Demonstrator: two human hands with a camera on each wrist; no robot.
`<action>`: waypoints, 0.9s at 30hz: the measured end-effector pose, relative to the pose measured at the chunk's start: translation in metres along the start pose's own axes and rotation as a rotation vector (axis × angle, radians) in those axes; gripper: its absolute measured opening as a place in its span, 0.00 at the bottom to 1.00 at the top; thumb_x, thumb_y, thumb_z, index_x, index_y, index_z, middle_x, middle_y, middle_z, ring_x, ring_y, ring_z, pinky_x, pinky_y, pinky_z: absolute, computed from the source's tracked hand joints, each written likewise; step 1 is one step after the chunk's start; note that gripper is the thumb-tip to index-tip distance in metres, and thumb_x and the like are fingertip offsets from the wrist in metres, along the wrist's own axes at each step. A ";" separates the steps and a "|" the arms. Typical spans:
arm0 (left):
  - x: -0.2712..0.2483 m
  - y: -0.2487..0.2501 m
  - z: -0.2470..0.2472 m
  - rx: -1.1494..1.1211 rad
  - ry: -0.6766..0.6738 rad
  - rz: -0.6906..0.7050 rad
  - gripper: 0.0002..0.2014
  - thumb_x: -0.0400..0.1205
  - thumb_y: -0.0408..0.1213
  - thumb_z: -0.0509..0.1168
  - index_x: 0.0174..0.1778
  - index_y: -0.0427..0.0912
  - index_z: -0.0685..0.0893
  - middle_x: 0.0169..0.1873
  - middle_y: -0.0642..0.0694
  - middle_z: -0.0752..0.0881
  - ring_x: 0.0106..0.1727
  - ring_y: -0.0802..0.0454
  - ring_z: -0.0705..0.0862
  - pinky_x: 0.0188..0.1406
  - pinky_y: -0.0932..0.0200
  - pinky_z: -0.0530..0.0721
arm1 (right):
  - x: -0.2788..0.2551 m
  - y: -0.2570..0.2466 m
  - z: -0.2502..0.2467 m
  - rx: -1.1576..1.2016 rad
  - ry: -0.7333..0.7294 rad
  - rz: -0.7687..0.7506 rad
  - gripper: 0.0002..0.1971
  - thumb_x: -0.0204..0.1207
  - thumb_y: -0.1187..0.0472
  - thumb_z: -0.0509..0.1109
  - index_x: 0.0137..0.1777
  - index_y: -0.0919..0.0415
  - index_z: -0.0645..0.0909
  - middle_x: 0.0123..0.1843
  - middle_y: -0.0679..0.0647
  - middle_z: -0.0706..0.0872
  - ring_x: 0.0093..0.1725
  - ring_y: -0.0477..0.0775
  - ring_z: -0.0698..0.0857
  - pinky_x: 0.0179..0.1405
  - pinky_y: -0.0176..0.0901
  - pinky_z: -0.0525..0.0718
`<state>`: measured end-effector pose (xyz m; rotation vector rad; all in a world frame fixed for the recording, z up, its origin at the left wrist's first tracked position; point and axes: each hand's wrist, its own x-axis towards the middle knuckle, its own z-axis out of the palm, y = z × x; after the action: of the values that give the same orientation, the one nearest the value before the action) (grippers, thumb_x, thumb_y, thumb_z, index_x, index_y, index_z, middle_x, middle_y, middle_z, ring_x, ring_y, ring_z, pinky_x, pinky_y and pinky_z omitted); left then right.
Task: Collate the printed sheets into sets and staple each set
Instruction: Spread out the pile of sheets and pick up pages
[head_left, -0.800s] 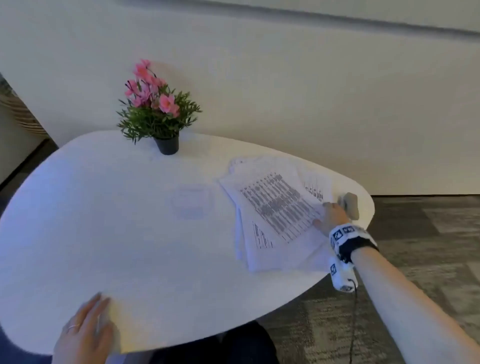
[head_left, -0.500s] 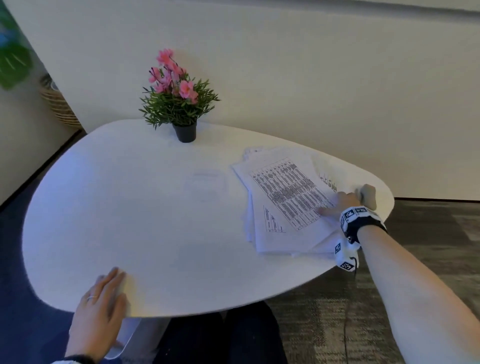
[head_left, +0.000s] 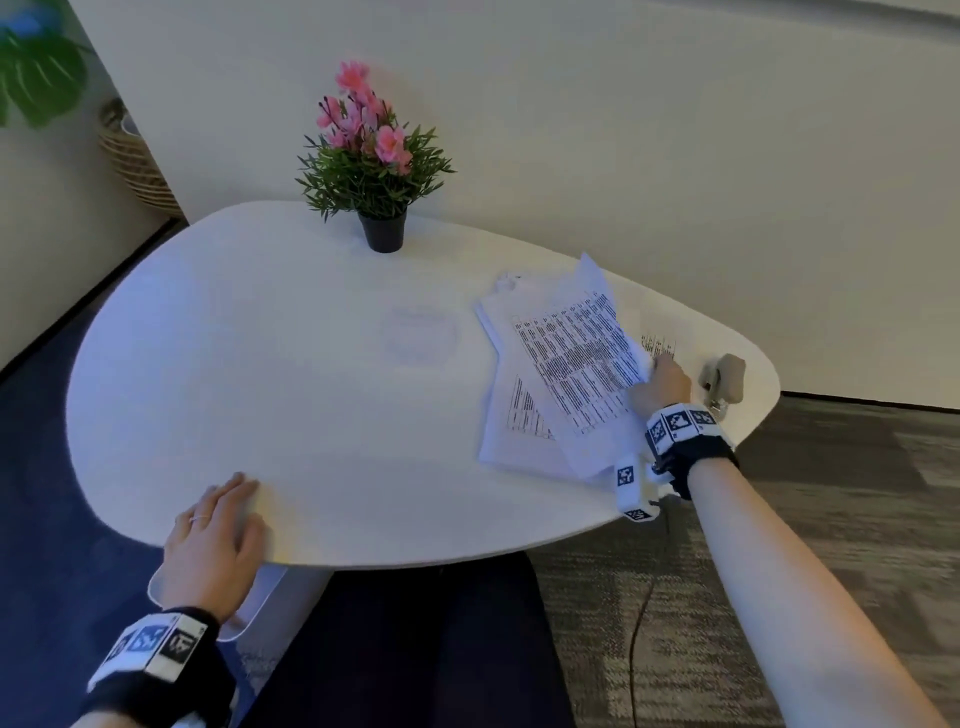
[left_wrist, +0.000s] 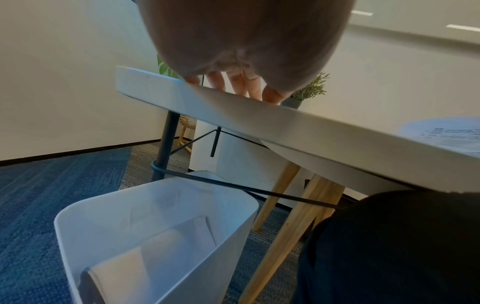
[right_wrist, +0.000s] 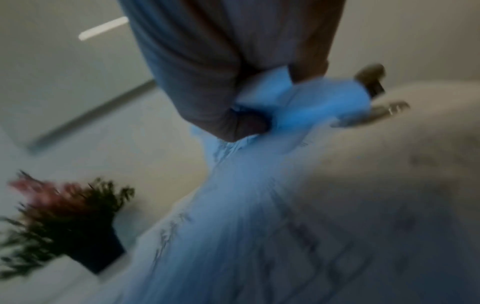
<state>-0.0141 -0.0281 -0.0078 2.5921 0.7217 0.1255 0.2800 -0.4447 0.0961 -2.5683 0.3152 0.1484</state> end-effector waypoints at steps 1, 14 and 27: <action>-0.001 0.000 -0.001 -0.001 -0.001 -0.004 0.27 0.78 0.49 0.48 0.73 0.51 0.73 0.77 0.51 0.71 0.78 0.41 0.66 0.76 0.41 0.64 | -0.007 0.002 0.004 0.079 -0.010 0.040 0.10 0.75 0.73 0.64 0.53 0.65 0.68 0.46 0.59 0.73 0.43 0.59 0.74 0.26 0.41 0.66; 0.038 0.072 -0.031 -0.119 -0.253 0.106 0.17 0.83 0.40 0.65 0.67 0.40 0.81 0.69 0.40 0.76 0.65 0.41 0.80 0.66 0.48 0.74 | -0.060 0.012 0.022 -0.137 -0.128 -0.188 0.43 0.65 0.43 0.78 0.73 0.63 0.65 0.69 0.61 0.72 0.68 0.63 0.74 0.62 0.53 0.77; 0.091 0.198 -0.005 -0.157 -0.396 -0.029 0.58 0.72 0.59 0.72 0.82 0.30 0.42 0.82 0.32 0.45 0.83 0.37 0.50 0.79 0.43 0.57 | -0.091 0.000 0.021 0.161 -0.405 -0.292 0.10 0.72 0.56 0.77 0.45 0.60 0.81 0.34 0.49 0.82 0.33 0.46 0.81 0.29 0.36 0.74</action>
<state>0.1560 -0.1306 0.0813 2.3526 0.5767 -0.3188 0.1911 -0.4159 0.0935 -2.3233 -0.1915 0.5018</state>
